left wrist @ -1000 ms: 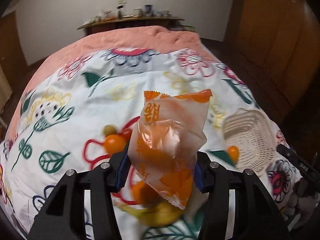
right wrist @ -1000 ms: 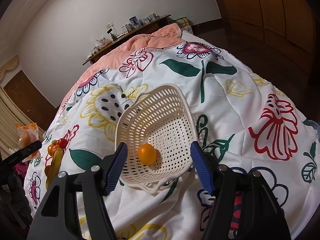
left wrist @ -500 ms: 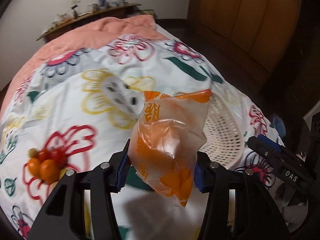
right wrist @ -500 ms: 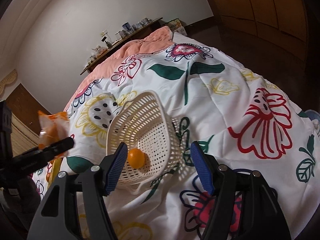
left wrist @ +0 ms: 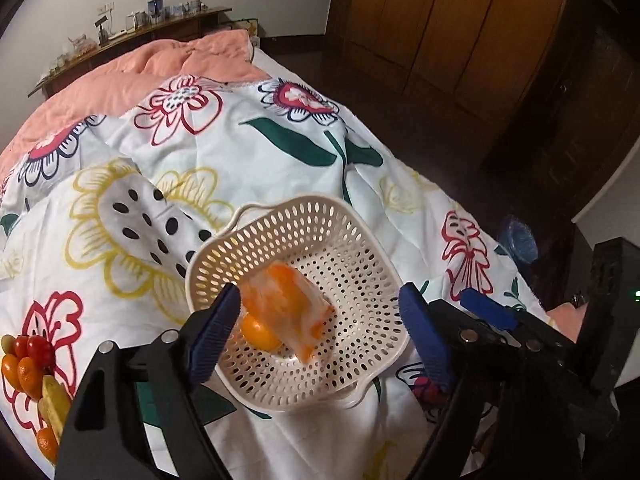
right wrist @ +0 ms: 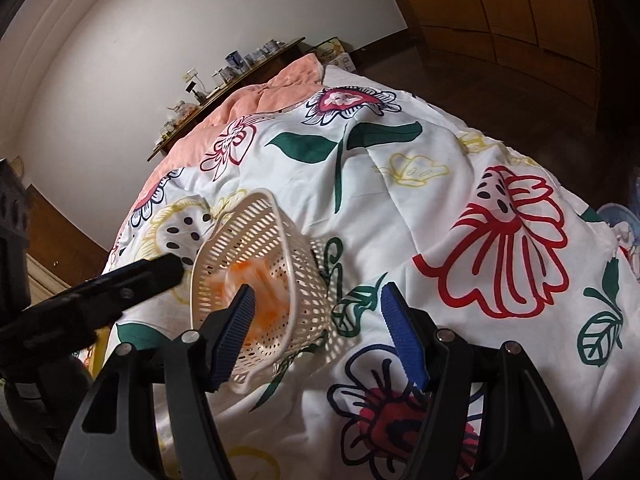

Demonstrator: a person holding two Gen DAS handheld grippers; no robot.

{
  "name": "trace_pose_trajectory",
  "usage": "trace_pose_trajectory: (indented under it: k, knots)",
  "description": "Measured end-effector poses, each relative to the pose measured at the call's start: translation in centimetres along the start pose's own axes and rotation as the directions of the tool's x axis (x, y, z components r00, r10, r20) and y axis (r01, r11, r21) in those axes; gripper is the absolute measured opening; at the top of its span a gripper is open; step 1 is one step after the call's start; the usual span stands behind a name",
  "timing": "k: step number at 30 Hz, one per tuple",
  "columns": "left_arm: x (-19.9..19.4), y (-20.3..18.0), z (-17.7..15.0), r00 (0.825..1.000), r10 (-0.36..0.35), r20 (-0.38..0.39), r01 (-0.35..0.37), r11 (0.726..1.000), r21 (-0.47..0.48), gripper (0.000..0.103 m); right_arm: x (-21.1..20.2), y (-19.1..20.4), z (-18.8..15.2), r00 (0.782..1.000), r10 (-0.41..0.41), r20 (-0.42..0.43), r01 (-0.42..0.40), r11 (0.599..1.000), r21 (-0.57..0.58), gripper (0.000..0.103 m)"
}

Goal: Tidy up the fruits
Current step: 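Carry the bag of oranges into the white basket and release it with the left tool, then withdraw the left tool from the basket back toward the fruit pile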

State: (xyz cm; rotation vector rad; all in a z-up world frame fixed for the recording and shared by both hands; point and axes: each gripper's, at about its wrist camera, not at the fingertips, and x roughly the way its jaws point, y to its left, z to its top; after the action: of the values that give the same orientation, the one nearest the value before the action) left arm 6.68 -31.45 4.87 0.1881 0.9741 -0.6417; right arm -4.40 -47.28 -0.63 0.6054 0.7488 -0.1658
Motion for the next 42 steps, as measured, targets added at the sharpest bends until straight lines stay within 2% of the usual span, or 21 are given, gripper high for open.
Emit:
trace_pose_trajectory:
  k: [8,13,15,18,24,27,36,42]
  knots:
    - [-1.5,1.8,0.2,0.998,0.055,0.029,-0.054,0.998,-0.035,0.083,-0.6,1.0,-0.1,1.0,0.006,0.011,-0.006,1.0,-0.023,0.067]
    - [-2.4,2.8,-0.3,0.993,0.104,0.047,-0.103,0.994,-0.041,0.083,-0.8,2.9,-0.5,1.0,-0.01,0.023,0.012,0.997,-0.081,0.072]
    - [-2.8,3.4,-0.5,0.992,0.116,0.05,-0.113,0.992,-0.06,0.086,-0.8,3.5,-0.7,0.999,-0.02,0.029,0.023,0.995,-0.1,0.075]
    - [-3.2,4.4,-0.8,0.986,0.156,0.059,-0.151,0.986,-0.075,0.087,-0.9,4.2,-0.9,0.999,-0.027,0.033,0.031,0.993,-0.112,0.079]
    - [-4.1,5.8,-1.4,0.974,0.215,0.075,-0.208,0.974,-0.092,0.089,-0.9,5.0,-1.2,0.998,-0.044,0.037,0.049,0.99,-0.135,0.082]
    - [-4.7,6.0,-1.6,0.968,0.233,0.088,-0.226,0.97,-0.09,0.093,-1.0,5.4,-1.4,0.998,-0.044,0.036,0.049,0.988,-0.143,0.082]
    - [-6.8,7.3,-2.3,0.96,0.256,0.117,-0.244,0.964,-0.104,0.094,-0.9,6.8,-1.8,0.999,-0.033,0.028,0.038,0.985,-0.168,0.082]
    - [-8.8,9.9,-3.3,0.947,0.293,0.135,-0.275,0.952,-0.137,0.096,-1.1,7.9,-2.2,1.0,-0.015,0.023,0.019,0.981,-0.191,0.082]
